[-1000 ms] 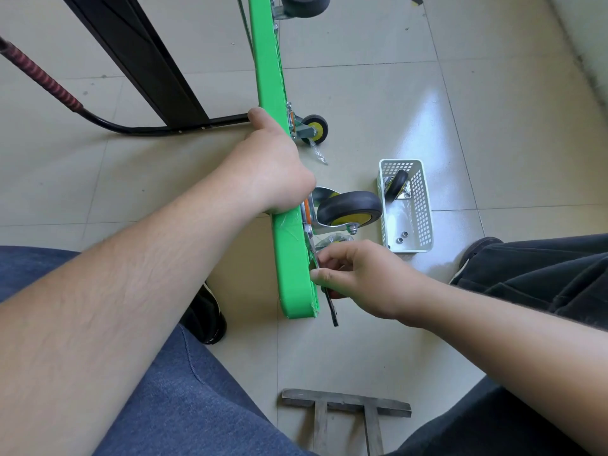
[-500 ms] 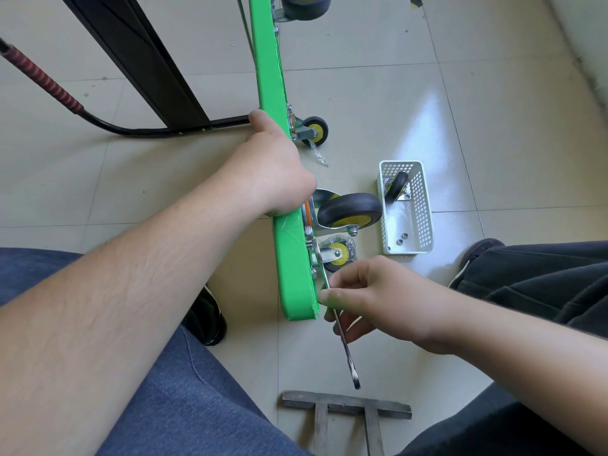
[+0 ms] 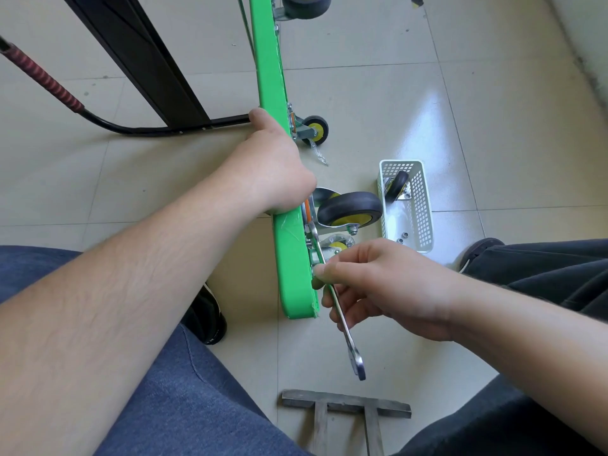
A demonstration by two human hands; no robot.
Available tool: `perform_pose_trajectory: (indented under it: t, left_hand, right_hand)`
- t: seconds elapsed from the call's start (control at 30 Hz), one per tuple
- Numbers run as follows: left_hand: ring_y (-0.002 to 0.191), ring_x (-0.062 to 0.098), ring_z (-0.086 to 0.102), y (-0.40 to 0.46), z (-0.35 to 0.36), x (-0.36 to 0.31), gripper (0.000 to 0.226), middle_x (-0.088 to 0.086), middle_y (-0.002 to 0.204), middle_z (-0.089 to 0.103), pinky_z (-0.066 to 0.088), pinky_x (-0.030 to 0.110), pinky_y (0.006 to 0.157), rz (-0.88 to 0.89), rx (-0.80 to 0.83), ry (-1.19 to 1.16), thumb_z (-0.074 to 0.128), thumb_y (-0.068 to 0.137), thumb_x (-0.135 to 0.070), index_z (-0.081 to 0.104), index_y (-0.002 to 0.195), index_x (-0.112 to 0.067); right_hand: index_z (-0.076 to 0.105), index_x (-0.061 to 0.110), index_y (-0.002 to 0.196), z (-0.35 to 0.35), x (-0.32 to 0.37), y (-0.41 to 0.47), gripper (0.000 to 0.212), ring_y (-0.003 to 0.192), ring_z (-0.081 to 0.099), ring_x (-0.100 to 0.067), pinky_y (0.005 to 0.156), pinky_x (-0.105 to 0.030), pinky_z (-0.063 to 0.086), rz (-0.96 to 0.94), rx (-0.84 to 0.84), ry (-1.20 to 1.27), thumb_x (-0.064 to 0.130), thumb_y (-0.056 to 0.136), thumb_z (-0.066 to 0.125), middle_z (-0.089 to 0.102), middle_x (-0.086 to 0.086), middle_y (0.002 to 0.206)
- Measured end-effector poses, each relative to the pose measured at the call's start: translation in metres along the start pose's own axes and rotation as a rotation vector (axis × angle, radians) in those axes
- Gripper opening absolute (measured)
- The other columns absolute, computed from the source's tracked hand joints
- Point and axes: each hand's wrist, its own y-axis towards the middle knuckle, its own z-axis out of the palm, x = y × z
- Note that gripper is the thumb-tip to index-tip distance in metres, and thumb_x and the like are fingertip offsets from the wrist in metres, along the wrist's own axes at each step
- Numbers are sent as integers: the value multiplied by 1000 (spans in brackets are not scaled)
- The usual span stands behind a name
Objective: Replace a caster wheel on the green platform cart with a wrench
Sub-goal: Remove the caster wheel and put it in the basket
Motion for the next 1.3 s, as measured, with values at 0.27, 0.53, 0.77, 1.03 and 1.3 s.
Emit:
perform_pose_trajectory:
  t: [0.27,0.53,0.77,1.03,1.3]
  left_hand:
    - [59,21,46,-1,0,0,82,12,77,49,22,30,42,14,-5,2,52,96,-16,0,154,10]
    - [59,20,43,-1,1,5,77,11,85,52,28,27,47,64,-44,-8,64,93,-21,21,152,4]
    - [58,20,41,2,3,5,79,12,83,52,30,26,48,60,-52,-10,66,92,-21,22,152,3]
    - [64,23,46,2,1,3,76,31,120,60,25,31,43,46,-7,61,56,97,-18,11,153,9]
    - [59,18,40,6,4,8,79,13,98,53,33,23,53,73,-63,-21,69,91,-22,24,152,1]
  right_hand:
    - [69,0,90,-3,-12,12,22,74,65,-27,72,-37,63,-38,-43,-93,20,99,67,63,-14,81]
    - [68,-2,93,-8,-25,30,23,76,62,-17,87,-43,63,-126,-65,-193,20,99,68,61,-8,78]
    - [67,10,82,-12,-33,42,21,70,50,-13,92,-51,58,-204,-118,-340,24,98,69,53,-2,71]
    - [68,8,90,-11,-37,40,26,73,57,-13,90,-57,57,-175,-120,-378,33,96,71,58,0,74]
    - [67,-6,89,-5,-28,14,29,74,68,-23,79,-41,65,-37,-49,-189,21,99,68,68,-15,80]
